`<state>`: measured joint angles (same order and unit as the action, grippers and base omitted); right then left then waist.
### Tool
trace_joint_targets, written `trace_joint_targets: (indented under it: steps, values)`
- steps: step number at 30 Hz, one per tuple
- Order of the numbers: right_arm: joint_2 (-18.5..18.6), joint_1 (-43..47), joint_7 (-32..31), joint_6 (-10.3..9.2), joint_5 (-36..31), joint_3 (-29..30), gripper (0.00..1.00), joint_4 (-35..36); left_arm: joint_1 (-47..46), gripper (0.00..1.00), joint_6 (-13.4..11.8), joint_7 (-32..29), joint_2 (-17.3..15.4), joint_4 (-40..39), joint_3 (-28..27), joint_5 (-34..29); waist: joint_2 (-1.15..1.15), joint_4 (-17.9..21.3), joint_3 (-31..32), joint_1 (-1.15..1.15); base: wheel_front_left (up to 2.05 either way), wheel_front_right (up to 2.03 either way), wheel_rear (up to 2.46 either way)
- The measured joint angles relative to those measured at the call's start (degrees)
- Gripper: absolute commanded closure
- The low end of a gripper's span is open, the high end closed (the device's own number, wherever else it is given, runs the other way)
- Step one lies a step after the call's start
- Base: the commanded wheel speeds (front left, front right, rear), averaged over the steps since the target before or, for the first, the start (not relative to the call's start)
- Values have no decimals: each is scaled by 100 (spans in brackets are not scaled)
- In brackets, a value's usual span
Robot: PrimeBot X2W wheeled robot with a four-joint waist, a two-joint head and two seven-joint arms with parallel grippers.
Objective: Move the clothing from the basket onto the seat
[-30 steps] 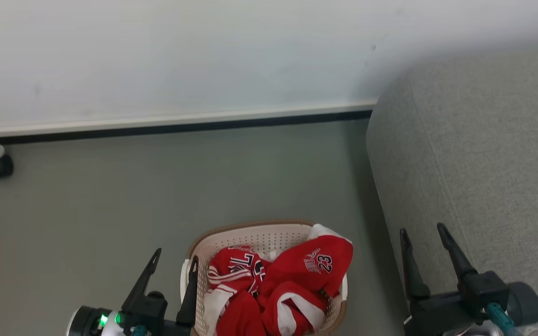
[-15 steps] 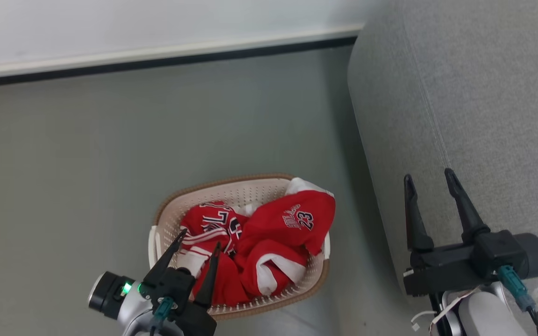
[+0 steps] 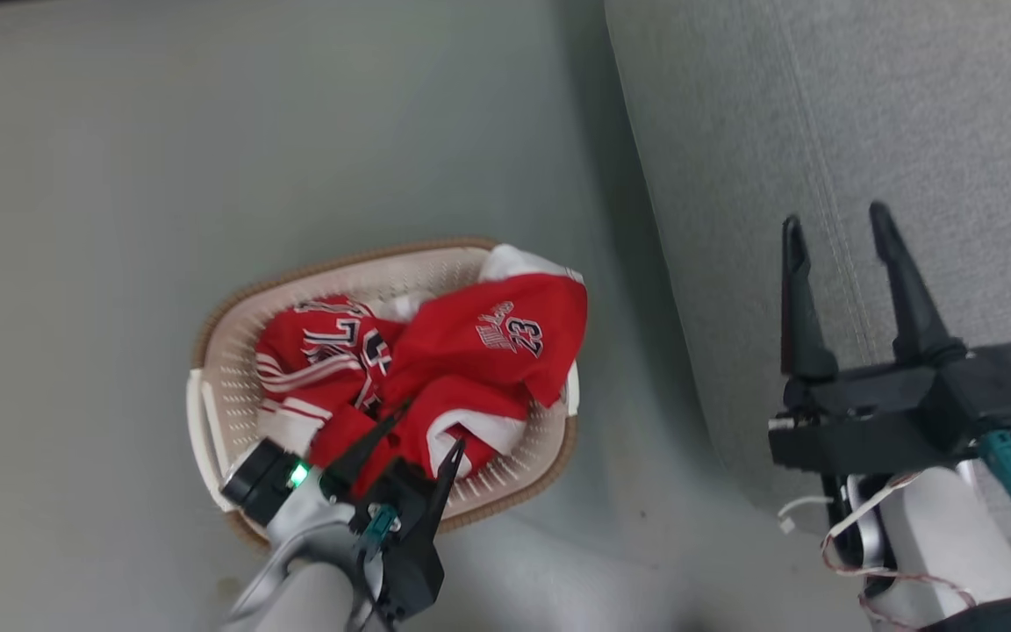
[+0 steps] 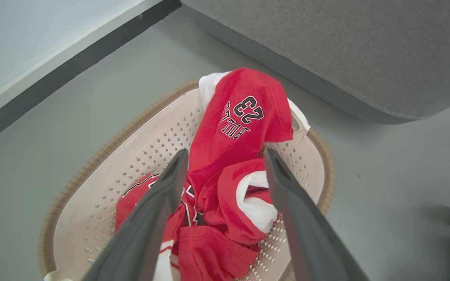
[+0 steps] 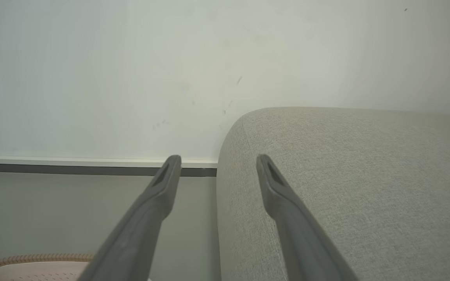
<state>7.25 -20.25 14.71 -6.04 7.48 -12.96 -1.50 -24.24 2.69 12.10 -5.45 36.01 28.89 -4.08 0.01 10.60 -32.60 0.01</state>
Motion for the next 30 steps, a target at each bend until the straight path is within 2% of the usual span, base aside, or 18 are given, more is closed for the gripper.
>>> trace_joint_targets:
  steps: [14,22,24,30]
  values:
    - [27,-682,1,37,-113,104,0,613,-1165,0,191,-202,18,738,382,-468,0,251,-1232,0,0,0,0]
    - [-4,-906,1,78,-266,-10,0,682,-1510,0,191,-241,19,1234,453,-577,0,323,-1842,0,0,0,0]
    - [-4,-943,1,85,-308,-10,0,690,-1584,0,168,-241,25,1348,439,-577,0,343,-1949,-1,0,0,0]
    - [-1,-975,1,101,-357,-14,0,701,-1867,0,-119,-234,64,1623,315,-578,0,398,-2145,-1,0,0,0]
